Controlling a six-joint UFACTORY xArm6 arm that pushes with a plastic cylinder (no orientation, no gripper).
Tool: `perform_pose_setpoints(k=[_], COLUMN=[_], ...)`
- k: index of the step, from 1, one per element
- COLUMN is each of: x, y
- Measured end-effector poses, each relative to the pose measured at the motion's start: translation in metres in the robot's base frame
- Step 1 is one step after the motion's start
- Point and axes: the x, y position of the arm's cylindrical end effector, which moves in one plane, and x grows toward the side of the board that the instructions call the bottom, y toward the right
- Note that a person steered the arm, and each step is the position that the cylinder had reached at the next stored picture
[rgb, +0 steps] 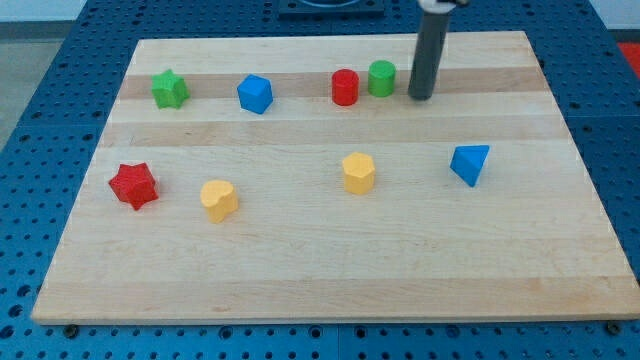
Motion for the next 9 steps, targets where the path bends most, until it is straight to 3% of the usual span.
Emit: perform_pose_setpoints(k=[2,3,4,5,6,7,9], x=[0.028,0.086,0.091,0.186,0.201,0.257,0.275], y=[-0.02,-0.048,-0.046,0.015,0.023,0.091,0.089])
